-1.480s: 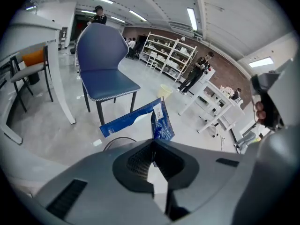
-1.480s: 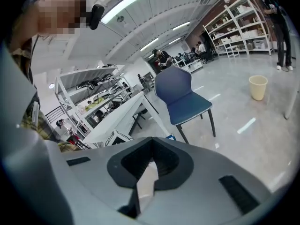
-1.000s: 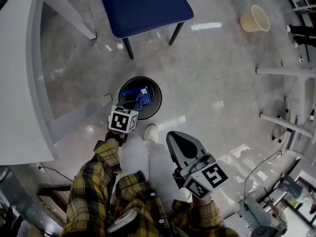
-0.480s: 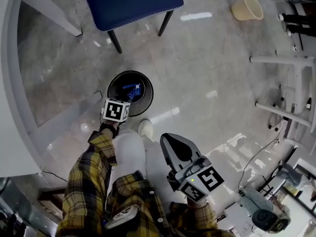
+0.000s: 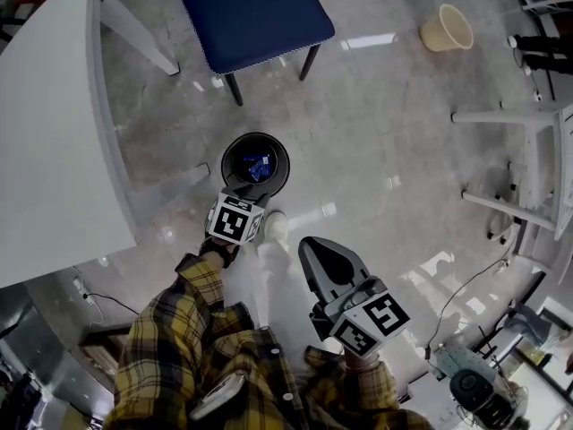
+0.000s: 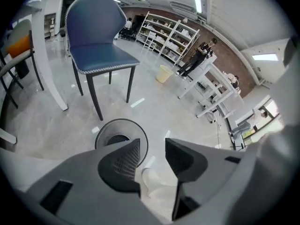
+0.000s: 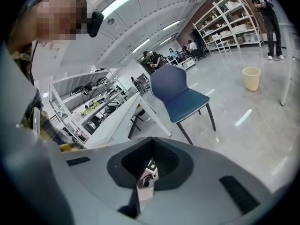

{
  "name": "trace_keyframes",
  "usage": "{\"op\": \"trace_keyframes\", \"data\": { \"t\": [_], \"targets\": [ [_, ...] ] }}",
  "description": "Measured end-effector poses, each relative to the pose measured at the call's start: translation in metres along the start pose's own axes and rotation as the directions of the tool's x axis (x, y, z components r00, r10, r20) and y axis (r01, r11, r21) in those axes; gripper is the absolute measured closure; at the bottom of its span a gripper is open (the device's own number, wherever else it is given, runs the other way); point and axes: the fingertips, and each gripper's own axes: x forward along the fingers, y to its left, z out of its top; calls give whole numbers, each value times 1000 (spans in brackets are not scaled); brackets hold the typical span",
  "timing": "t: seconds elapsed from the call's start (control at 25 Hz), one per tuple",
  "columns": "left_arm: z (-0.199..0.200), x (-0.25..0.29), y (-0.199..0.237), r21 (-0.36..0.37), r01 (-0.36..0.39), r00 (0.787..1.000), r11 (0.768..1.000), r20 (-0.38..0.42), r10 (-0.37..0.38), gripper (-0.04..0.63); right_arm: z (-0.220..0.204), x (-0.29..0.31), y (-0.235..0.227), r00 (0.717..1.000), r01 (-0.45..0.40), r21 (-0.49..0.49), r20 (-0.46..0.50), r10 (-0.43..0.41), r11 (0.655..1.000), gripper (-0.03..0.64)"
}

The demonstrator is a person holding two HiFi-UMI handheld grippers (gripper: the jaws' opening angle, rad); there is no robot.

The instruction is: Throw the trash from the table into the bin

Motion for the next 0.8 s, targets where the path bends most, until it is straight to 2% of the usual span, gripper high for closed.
{"op": "trace_keyframes", "data": {
  "t": [0.12,0.24,0.4,0.48,0.6,0.8],
  "targets": [
    [26,-47,-26,55,18,999,998,45,-20,427,25,-19,25,1000,-9,-29,22,10,1000,618],
    [46,-102,-59,90,38,993,995,104,-47,473,45,-44,50,999,-9,-57,33,11,998,618],
    [86,-181,-96,143,36,969,989,236,-70,536,75,-69,81,997,-23,-115,69,31,993,618],
    [106,-219,-111,138,29,946,990,317,-72,540,92,-77,94,995,-38,-155,87,52,987,618],
    [126,-280,-125,109,-7,898,994,437,-42,556,116,-85,118,989,-79,-208,107,103,975,618],
    [135,-379,-130,1,-37,794,999,608,28,574,141,-86,175,974,-165,-290,105,203,943,618]
  ]
}}
